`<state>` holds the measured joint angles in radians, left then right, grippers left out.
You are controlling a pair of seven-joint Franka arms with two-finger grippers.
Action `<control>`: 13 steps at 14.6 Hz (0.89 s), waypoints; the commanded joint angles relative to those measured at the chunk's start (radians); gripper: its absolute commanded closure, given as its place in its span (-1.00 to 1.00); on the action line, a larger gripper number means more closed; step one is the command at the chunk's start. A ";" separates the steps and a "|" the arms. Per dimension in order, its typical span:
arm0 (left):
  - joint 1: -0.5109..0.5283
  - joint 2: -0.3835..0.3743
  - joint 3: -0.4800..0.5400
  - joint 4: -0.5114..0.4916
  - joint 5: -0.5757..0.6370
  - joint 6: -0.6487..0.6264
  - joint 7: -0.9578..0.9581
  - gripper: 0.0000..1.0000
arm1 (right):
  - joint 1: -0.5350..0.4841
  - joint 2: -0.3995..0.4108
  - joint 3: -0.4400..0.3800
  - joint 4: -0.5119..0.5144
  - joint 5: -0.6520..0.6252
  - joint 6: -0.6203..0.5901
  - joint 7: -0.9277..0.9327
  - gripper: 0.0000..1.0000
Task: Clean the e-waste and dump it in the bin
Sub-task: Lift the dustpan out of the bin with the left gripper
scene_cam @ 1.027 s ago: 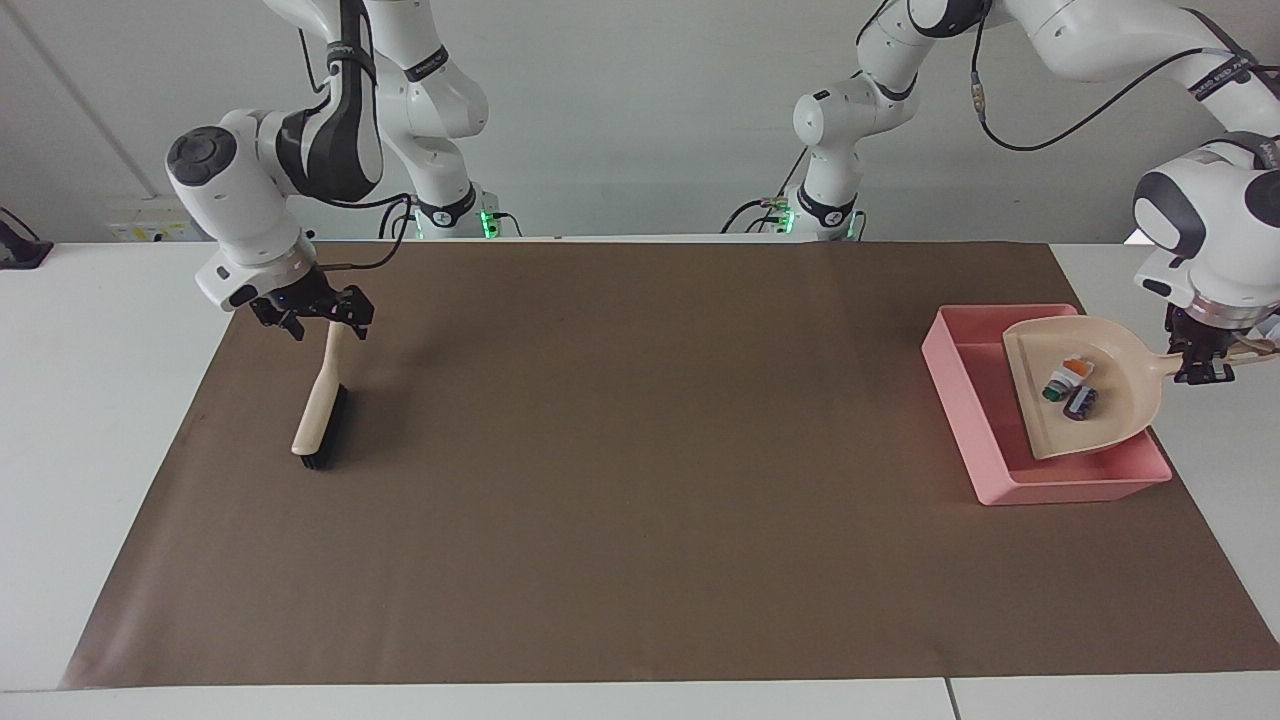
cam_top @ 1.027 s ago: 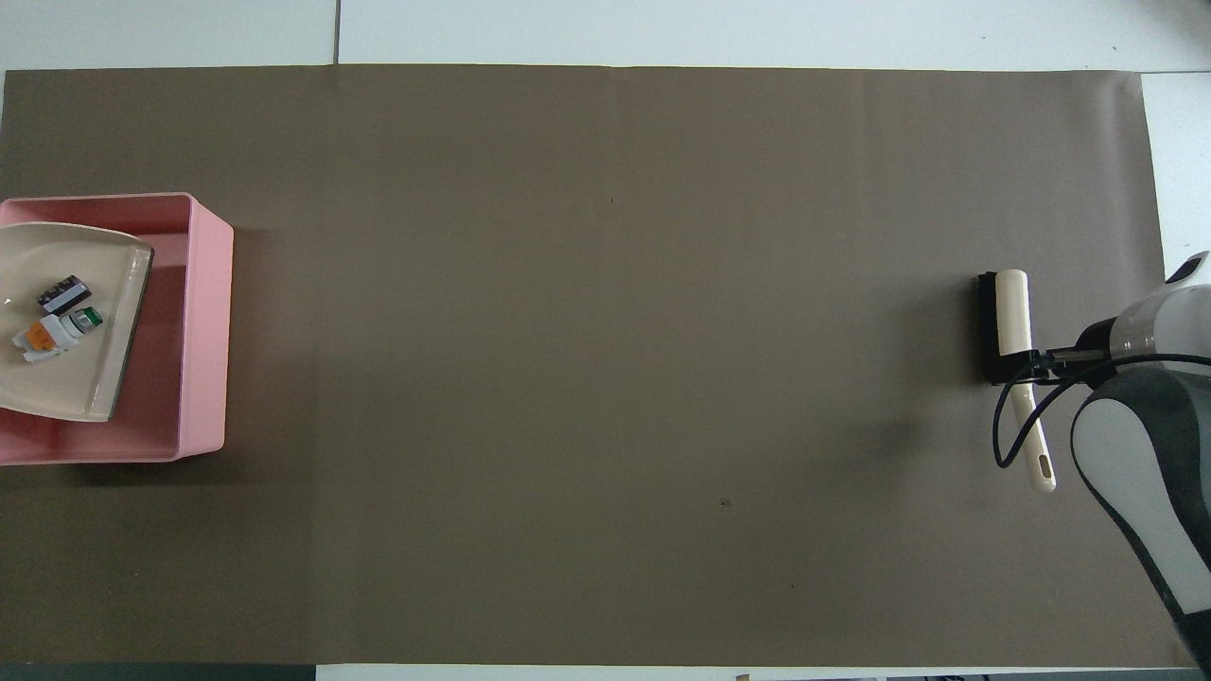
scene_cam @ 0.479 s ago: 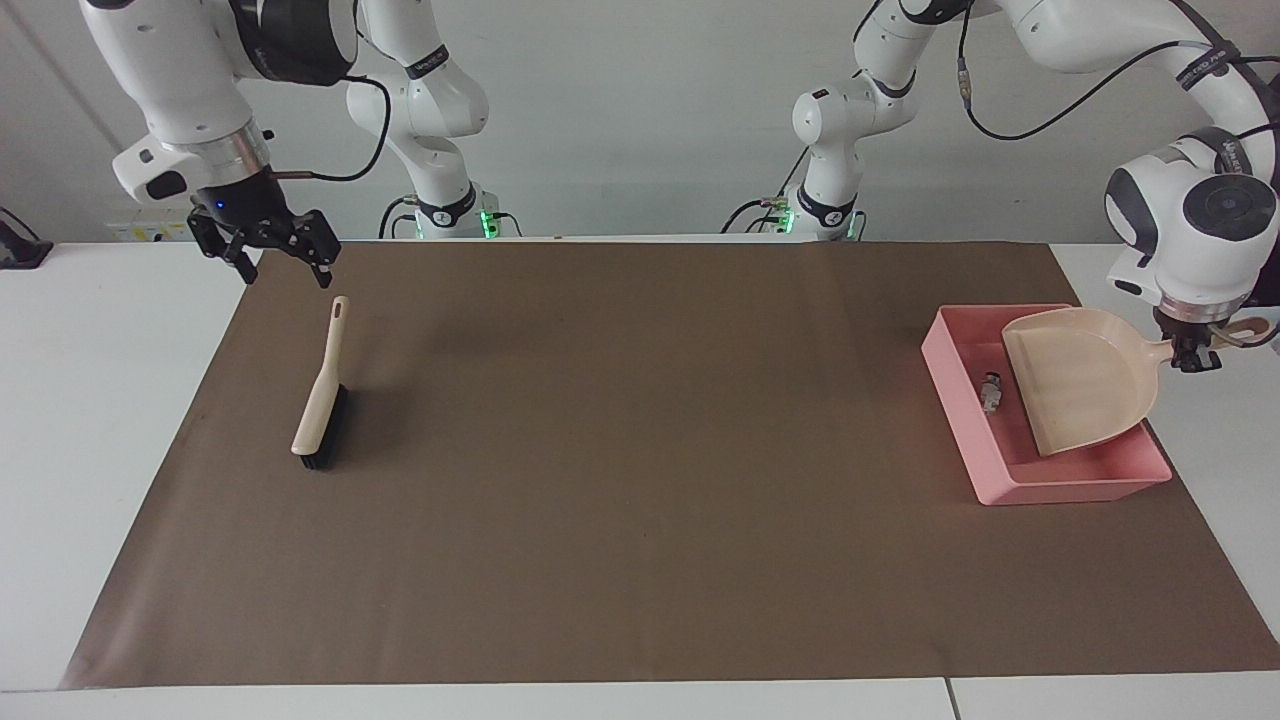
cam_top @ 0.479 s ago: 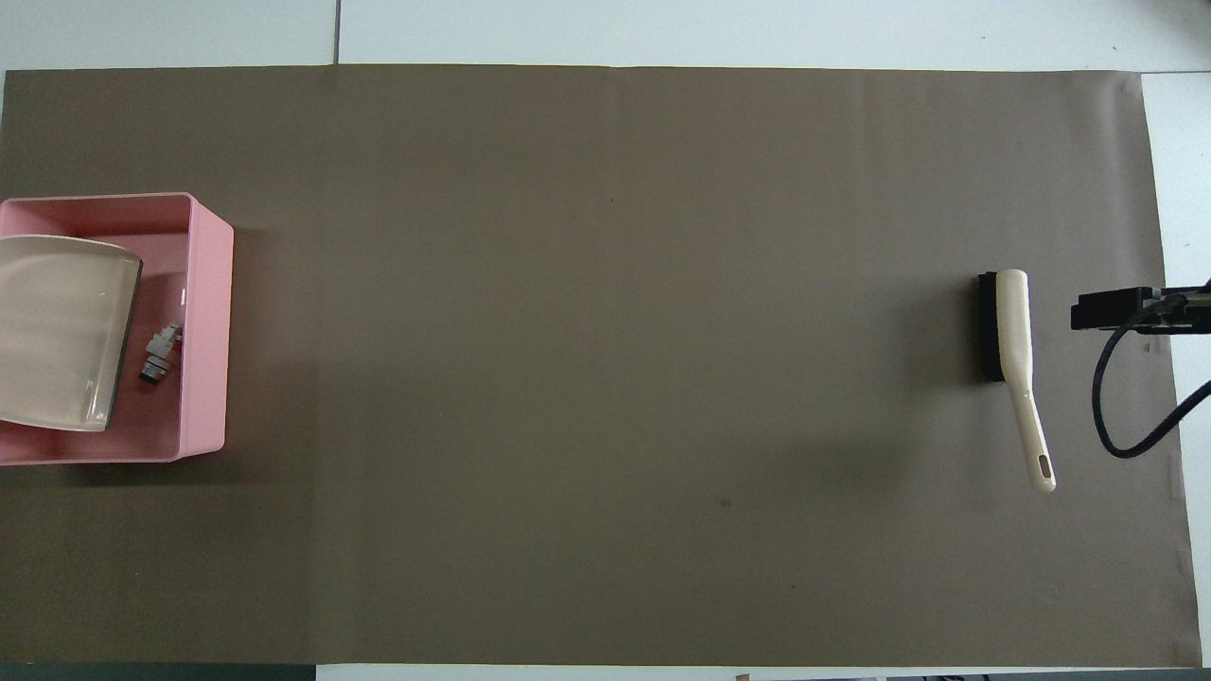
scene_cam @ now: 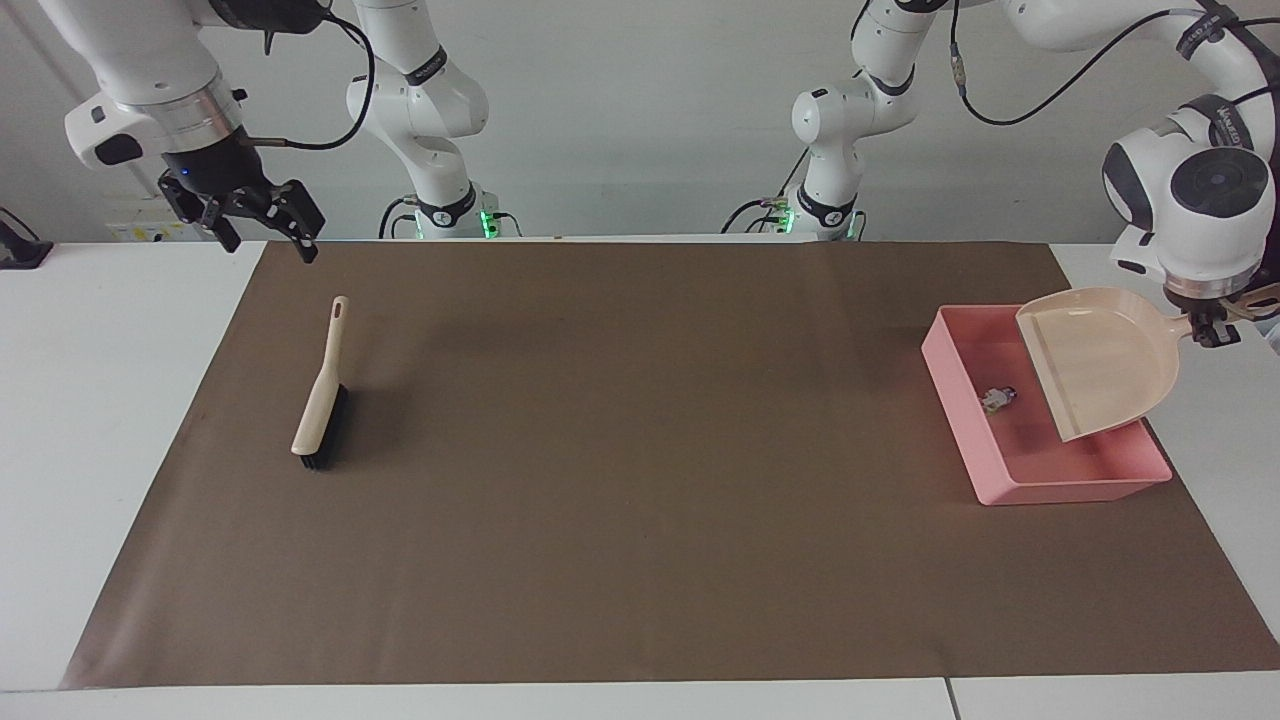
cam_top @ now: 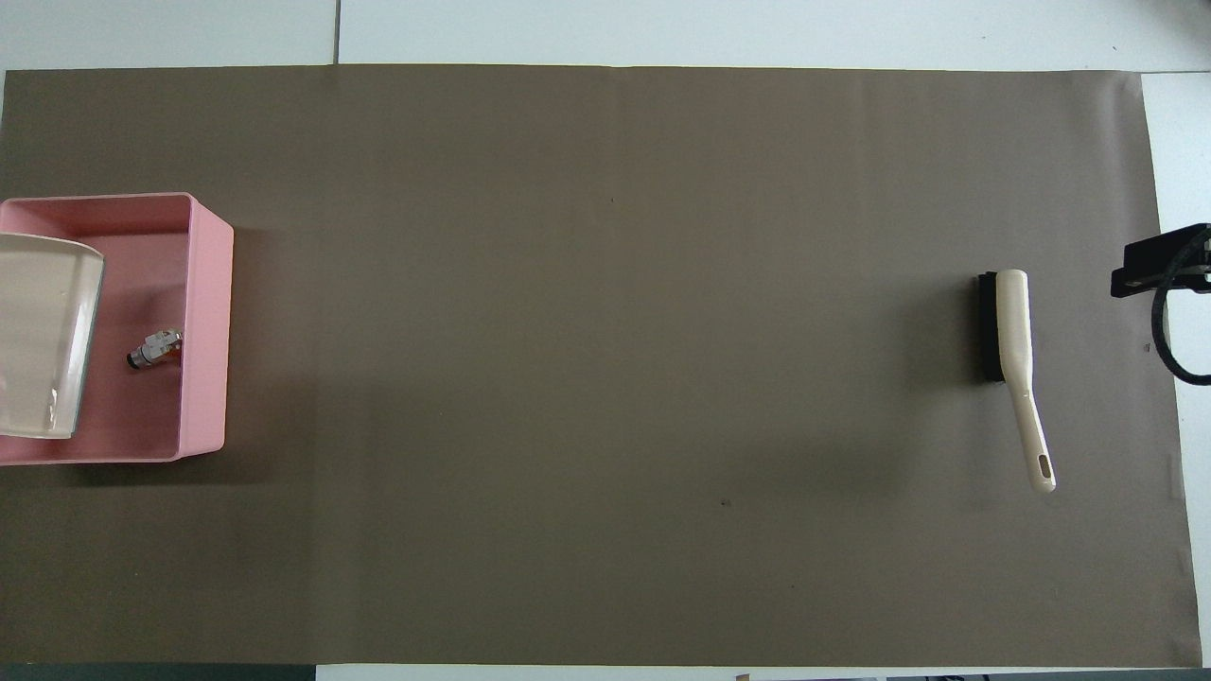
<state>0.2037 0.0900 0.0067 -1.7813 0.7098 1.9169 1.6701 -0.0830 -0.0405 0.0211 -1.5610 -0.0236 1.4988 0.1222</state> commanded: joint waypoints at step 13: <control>-0.371 -0.173 -0.008 -0.231 -0.312 -0.039 -0.191 1.00 | 0.011 0.016 0.023 0.053 -0.012 -0.074 -0.038 -1.00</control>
<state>-0.1364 -0.0353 -0.0145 -1.9317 0.4685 1.8153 1.4933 -0.0775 -0.0263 0.0350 -1.5076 -0.0237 1.4193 0.1045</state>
